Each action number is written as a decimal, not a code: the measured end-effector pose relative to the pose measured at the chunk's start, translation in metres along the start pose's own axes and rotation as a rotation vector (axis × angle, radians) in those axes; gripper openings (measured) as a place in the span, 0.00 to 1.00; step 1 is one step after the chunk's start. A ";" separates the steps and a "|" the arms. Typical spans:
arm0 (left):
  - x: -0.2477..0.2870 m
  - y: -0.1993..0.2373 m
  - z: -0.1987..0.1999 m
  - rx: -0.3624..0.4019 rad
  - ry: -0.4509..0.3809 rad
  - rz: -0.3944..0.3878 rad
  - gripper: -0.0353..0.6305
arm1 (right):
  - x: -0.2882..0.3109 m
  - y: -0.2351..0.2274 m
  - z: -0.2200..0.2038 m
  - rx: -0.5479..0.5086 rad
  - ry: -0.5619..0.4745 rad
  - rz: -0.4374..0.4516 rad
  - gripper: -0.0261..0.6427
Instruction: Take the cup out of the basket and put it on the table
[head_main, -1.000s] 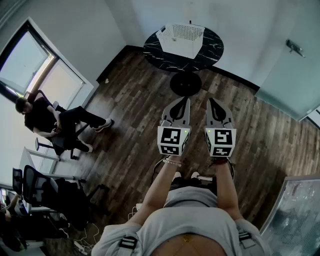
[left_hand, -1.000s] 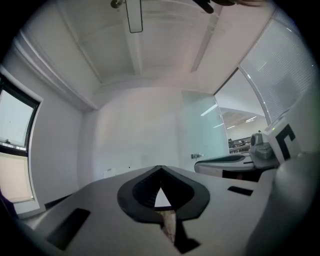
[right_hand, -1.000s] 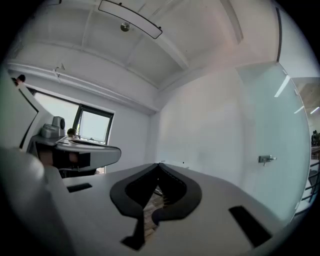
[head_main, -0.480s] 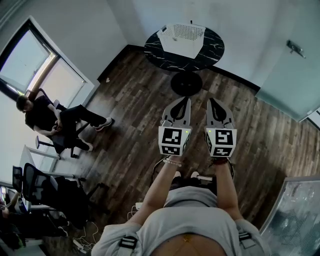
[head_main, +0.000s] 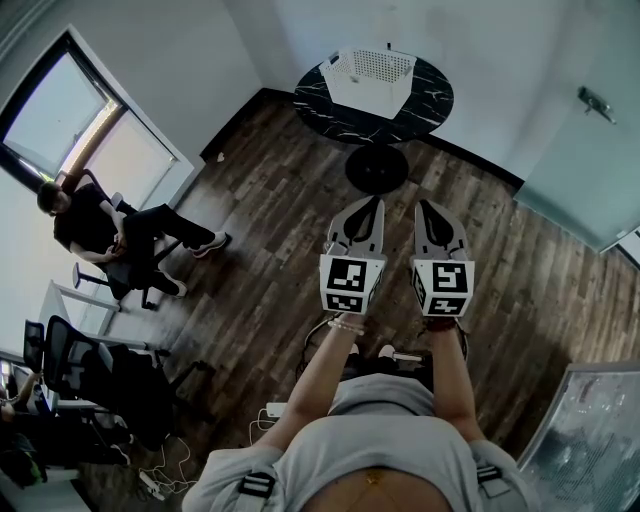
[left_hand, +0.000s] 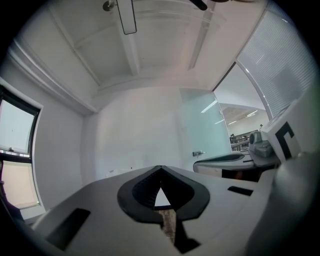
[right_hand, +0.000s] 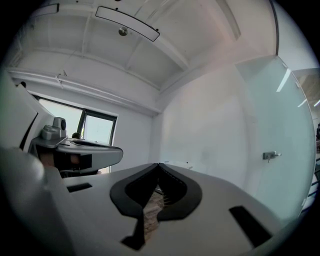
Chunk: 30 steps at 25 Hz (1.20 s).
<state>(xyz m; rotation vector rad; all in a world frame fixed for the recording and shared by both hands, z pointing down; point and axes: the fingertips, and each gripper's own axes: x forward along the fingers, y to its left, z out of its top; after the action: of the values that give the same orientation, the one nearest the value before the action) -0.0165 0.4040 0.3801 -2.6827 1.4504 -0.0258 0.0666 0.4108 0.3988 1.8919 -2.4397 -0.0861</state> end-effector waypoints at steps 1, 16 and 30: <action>0.000 -0.001 0.000 -0.001 0.001 0.003 0.06 | -0.001 -0.001 0.000 0.001 0.001 0.002 0.05; 0.012 -0.023 -0.008 -0.022 0.026 0.018 0.06 | -0.010 -0.024 -0.007 0.007 0.012 0.022 0.05; 0.046 -0.012 -0.015 -0.039 0.034 -0.013 0.06 | 0.017 -0.044 -0.015 0.006 0.028 -0.014 0.05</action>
<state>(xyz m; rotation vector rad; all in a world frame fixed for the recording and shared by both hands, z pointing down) 0.0177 0.3711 0.3953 -2.7363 1.4575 -0.0447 0.1061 0.3835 0.4101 1.8989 -2.4121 -0.0531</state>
